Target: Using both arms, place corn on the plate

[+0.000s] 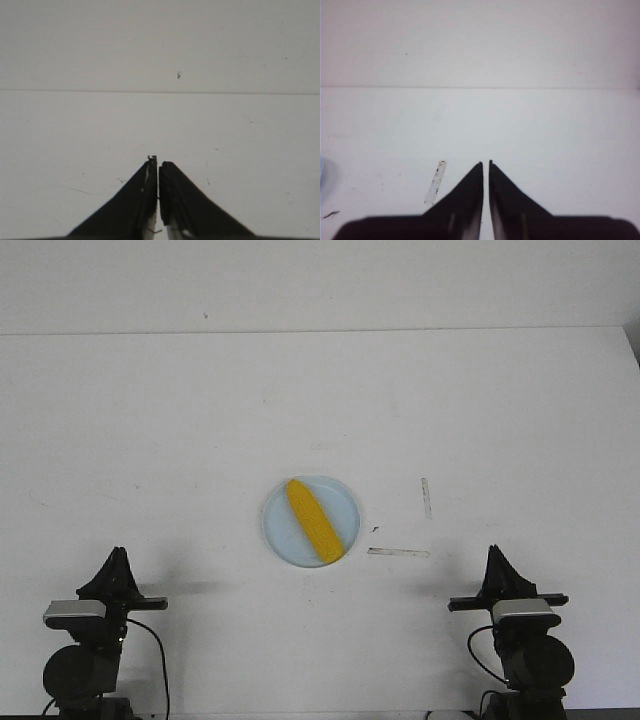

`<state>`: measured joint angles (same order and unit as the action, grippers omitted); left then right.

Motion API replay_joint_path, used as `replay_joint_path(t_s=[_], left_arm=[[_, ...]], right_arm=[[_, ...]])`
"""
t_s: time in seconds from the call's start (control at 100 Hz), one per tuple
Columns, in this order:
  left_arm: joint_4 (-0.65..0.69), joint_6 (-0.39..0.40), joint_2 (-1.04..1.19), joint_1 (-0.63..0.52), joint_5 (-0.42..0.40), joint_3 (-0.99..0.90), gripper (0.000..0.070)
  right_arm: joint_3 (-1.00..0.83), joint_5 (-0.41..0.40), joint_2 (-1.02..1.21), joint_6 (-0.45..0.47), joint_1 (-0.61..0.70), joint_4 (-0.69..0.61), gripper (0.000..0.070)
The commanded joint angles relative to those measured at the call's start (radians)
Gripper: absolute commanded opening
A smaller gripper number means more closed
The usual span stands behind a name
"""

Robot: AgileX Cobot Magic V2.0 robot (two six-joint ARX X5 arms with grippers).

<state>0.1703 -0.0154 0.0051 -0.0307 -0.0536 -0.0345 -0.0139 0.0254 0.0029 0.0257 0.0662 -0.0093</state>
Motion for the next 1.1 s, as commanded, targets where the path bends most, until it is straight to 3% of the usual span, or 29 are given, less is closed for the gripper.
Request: replay_joint_path(t_s=[0.0,1.09], left_arm=[[0.011,-0.004,-0.002,0.000,0.001,0.022,0.0001],[0.010,-0.004,-0.002,0.000,0.001,0.022,0.0002]], right_arm=[[0.001,-0.004,-0.002,0.002,0.002,0.020,0.0015],[0.001,-0.034,-0.002,0.003,-0.062,0.063,0.0015]])
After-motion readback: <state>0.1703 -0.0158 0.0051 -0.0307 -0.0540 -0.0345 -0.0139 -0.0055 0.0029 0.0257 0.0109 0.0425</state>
